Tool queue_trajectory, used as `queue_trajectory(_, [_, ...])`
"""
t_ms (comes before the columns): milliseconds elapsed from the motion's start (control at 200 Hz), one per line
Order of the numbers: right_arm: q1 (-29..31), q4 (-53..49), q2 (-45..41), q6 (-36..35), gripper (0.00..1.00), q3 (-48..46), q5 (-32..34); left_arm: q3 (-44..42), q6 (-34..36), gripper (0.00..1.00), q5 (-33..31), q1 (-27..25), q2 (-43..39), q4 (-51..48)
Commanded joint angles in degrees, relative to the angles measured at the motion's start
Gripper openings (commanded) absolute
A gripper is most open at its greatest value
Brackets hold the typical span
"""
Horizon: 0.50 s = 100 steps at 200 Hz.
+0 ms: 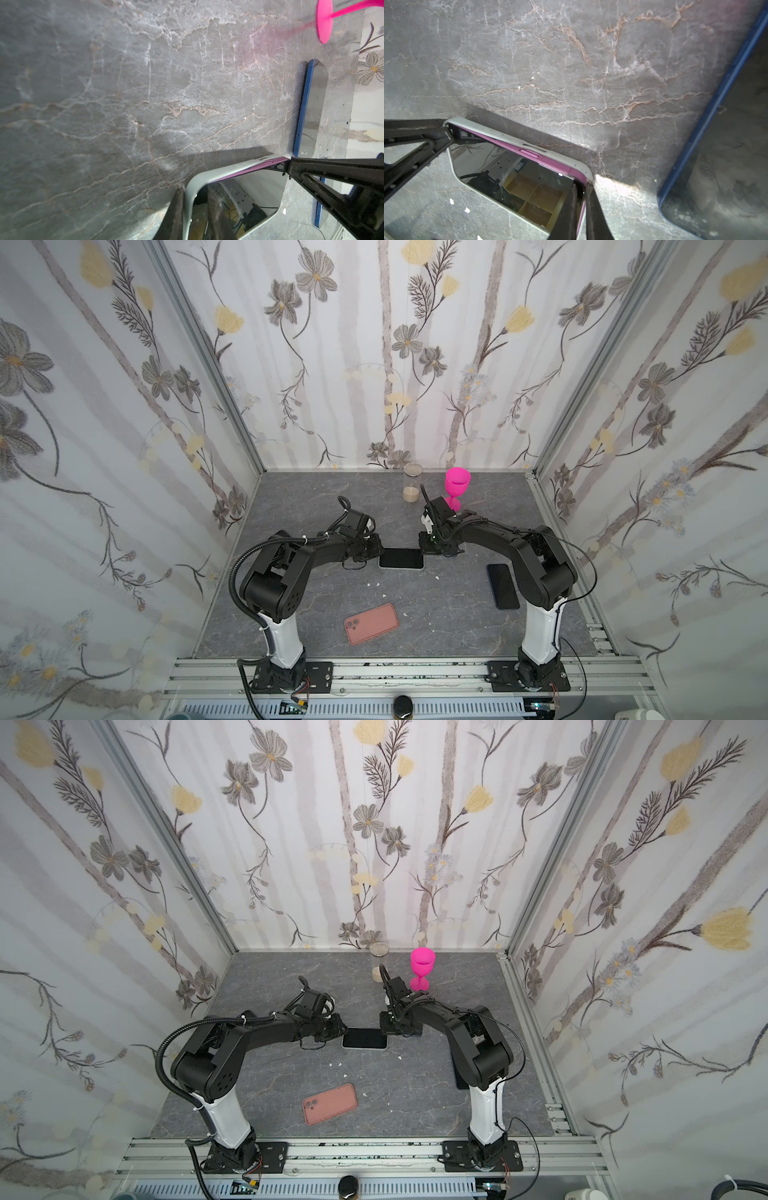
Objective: Put the phone into the phone case
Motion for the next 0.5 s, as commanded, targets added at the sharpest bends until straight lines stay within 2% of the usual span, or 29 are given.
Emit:
queue_trajectory(0, [0.45,-3.54,0.93,-0.56,0.12,0.33,1.01,-0.35,-0.58,0.20,0.22,0.01,-0.57,1.67])
queue_trajectory(495, [1.78,-6.37,2.98,-1.05,0.12,1.96,1.68,-2.52,-1.10,0.20,-0.20,-0.04,-1.62,3.00])
